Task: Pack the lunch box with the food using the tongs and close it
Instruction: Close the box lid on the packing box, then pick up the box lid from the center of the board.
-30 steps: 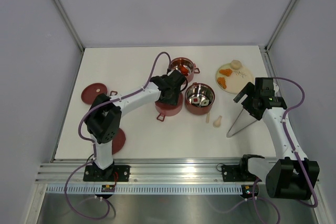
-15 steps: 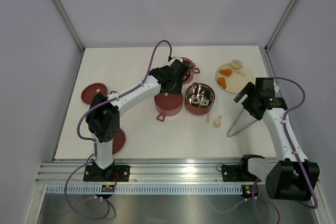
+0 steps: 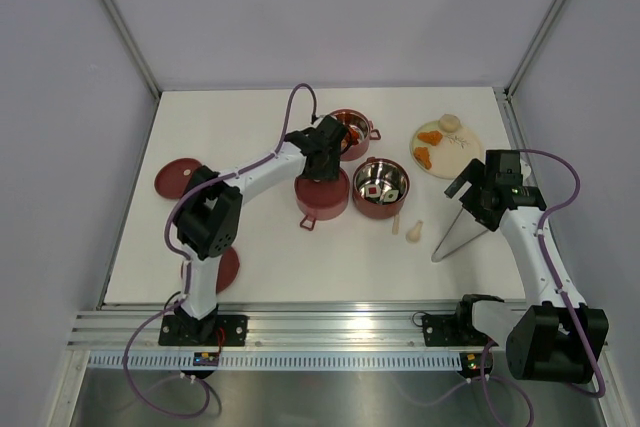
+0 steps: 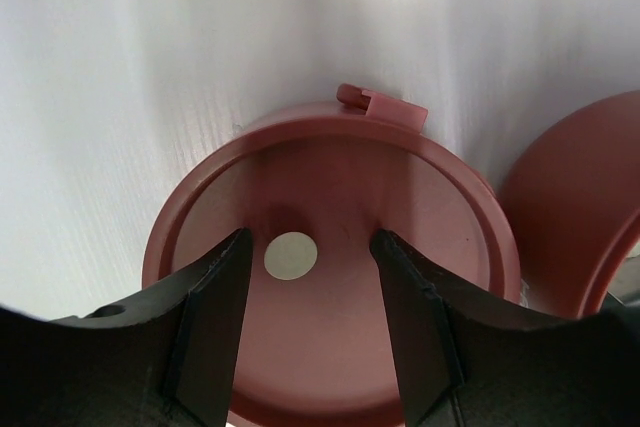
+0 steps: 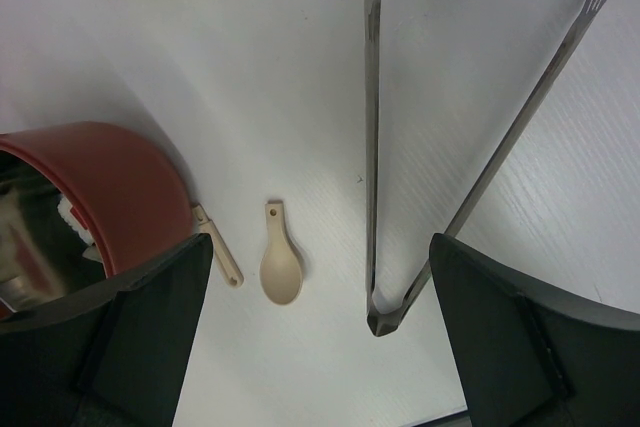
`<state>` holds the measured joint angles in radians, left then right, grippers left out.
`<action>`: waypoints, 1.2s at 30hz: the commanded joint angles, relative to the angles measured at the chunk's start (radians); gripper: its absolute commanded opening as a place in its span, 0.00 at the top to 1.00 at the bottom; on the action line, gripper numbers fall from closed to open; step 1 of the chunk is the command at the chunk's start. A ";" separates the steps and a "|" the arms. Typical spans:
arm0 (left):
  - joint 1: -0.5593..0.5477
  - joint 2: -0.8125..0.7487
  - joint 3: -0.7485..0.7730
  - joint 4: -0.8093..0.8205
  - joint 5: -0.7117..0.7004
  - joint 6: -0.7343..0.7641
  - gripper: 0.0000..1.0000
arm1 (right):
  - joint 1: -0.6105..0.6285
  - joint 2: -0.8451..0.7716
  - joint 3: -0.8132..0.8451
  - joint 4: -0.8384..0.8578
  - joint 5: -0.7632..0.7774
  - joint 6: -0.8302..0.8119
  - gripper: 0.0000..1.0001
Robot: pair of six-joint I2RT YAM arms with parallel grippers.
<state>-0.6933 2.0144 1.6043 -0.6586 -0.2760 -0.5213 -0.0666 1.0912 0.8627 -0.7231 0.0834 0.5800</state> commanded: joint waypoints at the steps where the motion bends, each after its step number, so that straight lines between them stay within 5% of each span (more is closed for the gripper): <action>1: 0.008 0.046 -0.081 -0.039 0.070 -0.034 0.44 | -0.004 -0.016 0.001 0.022 -0.017 -0.011 0.03; 15: 0.162 -0.071 -0.208 -0.105 -0.043 -0.062 0.44 | -0.004 -0.008 0.013 0.024 -0.024 -0.016 0.03; 28: 0.185 -0.265 -0.098 -0.134 -0.063 0.029 0.41 | -0.004 -0.005 0.009 0.034 -0.030 -0.020 0.03; 36: 0.432 -0.356 -0.070 -0.187 0.023 0.035 0.39 | -0.004 -0.002 0.004 0.050 -0.039 -0.031 0.03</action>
<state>-0.3599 1.7058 1.5249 -0.8143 -0.2810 -0.5026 -0.0666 1.0916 0.8627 -0.7059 0.0586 0.5747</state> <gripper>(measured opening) 0.603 0.974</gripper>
